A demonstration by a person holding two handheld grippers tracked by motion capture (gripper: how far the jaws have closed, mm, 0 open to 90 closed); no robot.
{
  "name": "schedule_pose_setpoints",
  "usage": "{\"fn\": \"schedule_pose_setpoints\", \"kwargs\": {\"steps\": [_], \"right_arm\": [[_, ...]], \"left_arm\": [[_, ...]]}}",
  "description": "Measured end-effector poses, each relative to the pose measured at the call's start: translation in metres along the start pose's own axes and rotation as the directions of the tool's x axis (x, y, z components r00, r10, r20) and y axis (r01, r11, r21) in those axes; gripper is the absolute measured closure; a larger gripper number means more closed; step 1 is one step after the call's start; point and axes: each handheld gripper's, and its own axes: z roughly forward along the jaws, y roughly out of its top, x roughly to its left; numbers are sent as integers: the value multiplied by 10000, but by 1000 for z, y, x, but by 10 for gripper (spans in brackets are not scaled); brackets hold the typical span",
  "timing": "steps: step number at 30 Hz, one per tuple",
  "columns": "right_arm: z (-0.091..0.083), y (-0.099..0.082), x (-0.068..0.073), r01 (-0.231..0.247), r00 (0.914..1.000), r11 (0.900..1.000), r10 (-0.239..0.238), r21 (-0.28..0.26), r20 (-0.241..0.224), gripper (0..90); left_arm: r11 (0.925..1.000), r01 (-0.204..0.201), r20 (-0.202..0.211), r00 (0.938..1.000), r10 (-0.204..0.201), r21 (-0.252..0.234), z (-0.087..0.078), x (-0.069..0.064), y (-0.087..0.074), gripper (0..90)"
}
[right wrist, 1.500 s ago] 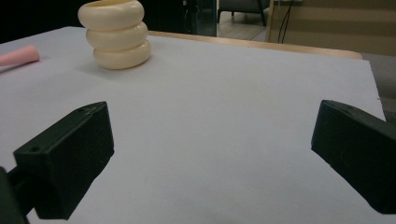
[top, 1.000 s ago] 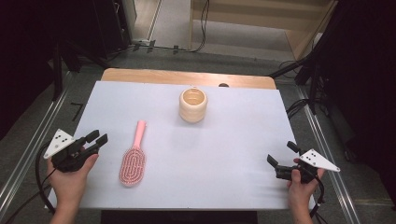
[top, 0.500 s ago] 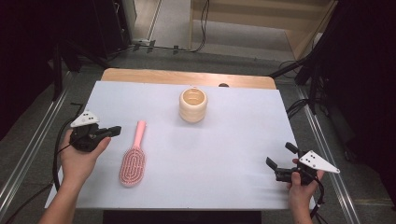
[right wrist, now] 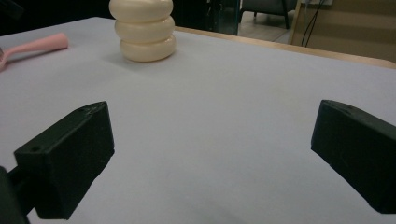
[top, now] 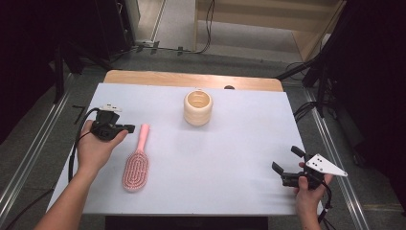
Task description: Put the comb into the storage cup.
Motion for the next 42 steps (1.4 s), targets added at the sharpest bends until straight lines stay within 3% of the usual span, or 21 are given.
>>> {"fn": "schedule_pose_setpoints", "kwargs": {"steps": [4,7,8,19,29,42], "right_arm": [[1,0,0,40,10000,10000,-39,88,-53,0],[1,0,0,3,10000,10000,-3,80,-80,0],[1,0,0,-21,10000,10000,22,79,-92,0],[1,0,-1,-27,10000,10000,28,64,-66,0],[1,0,0,1,10000,10000,-2,27,73,0],[1,0,0,14,9999,10000,-15,71,154,0]], "left_arm": [[9992,-63,-68,10000,66,404,14,0,7,900],[9979,-216,-374,9990,239,613,24,-3,10,900],[9952,-493,-839,9949,565,851,30,-5,11,900],[9875,-638,-1461,9856,851,1443,48,-4,15,900],[9842,-580,-1492,9853,834,1674,54,-1,18,900],[9795,-677,-1042,9906,887,1895,64,-4,18,900]]}}
